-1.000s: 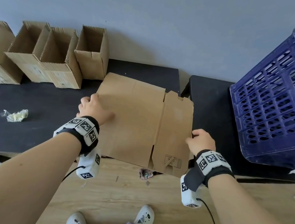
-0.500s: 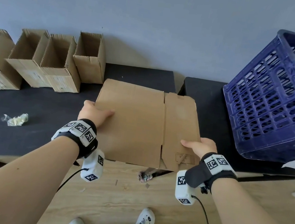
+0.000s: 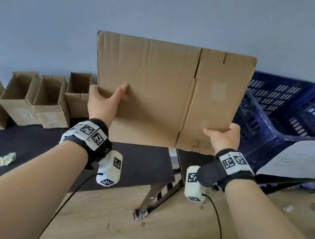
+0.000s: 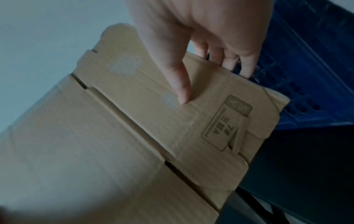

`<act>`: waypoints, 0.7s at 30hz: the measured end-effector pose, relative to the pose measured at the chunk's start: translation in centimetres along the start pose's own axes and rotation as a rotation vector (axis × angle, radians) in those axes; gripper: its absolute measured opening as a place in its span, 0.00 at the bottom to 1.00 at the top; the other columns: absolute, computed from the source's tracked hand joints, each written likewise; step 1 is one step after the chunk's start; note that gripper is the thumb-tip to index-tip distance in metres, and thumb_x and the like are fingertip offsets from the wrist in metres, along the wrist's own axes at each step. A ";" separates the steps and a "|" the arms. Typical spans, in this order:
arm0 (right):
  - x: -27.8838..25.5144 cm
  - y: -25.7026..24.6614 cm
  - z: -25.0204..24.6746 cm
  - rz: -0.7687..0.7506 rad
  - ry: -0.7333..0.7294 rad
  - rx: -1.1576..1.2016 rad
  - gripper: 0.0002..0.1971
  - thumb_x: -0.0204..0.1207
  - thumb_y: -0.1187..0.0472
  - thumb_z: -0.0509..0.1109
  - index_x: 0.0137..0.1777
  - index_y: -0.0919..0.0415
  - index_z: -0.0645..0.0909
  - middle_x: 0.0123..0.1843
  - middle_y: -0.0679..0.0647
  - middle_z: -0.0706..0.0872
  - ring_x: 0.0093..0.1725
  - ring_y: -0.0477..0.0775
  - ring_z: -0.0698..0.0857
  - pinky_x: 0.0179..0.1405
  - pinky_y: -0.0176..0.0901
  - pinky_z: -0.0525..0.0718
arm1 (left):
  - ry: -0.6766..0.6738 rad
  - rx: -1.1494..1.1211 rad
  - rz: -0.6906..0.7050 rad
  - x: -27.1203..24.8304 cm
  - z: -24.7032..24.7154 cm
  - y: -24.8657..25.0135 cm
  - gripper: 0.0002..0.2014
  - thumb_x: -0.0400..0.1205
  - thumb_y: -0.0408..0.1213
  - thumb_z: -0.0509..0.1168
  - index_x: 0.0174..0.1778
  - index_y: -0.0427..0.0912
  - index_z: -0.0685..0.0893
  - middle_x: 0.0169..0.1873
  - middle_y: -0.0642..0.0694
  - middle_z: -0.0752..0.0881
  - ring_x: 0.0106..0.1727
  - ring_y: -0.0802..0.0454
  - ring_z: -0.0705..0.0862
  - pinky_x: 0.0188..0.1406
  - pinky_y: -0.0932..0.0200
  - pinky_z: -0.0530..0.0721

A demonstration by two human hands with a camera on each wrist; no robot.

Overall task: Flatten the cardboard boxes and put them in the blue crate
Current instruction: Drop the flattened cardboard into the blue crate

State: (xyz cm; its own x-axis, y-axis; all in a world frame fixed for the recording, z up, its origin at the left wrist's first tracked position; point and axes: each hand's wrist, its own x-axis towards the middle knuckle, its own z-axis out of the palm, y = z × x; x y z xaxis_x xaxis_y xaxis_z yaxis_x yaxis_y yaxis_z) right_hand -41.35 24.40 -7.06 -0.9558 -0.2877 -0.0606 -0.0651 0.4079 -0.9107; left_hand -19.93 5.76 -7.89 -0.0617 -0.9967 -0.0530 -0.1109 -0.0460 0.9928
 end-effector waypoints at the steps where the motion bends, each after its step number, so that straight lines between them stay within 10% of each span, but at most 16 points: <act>1: -0.1 -1.0 -0.6 -0.025 0.021 0.020 0.28 0.64 0.67 0.80 0.62 0.60 0.72 0.54 0.52 0.80 0.56 0.56 0.79 0.56 0.47 0.78 | 0.003 -0.034 0.027 -0.1 0.2 1.2 0.33 0.68 0.62 0.73 0.59 0.42 0.76 0.53 0.50 0.83 0.55 0.52 0.82 0.60 0.57 0.79; 14: -1.6 -5.5 -8.5 -0.157 0.255 0.153 0.31 0.67 0.69 0.77 0.69 0.56 0.70 0.62 0.51 0.81 0.55 0.50 0.78 0.52 0.41 0.75 | -0.121 -0.246 0.180 -3.2 4.3 8.5 0.22 0.72 0.56 0.73 0.36 0.48 0.68 0.34 0.57 0.74 0.34 0.62 0.74 0.34 0.71 0.70; 21: 2.6 -6.5 -15.1 -0.245 0.352 0.178 0.37 0.67 0.70 0.77 0.74 0.52 0.68 0.67 0.50 0.79 0.66 0.54 0.78 0.66 0.50 0.77 | -0.179 -0.301 0.256 -6.7 10.6 12.7 0.22 0.73 0.55 0.73 0.34 0.48 0.66 0.33 0.56 0.73 0.32 0.62 0.73 0.32 0.69 0.70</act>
State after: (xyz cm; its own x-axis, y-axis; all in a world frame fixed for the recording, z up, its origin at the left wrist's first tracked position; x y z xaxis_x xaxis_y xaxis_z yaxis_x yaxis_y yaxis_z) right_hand -47.69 34.10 4.82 -0.9597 -0.0332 0.2791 -0.2800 0.2006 -0.9388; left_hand -31.47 12.54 3.95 -0.2232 -0.9525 0.2074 0.2226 0.1573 0.9621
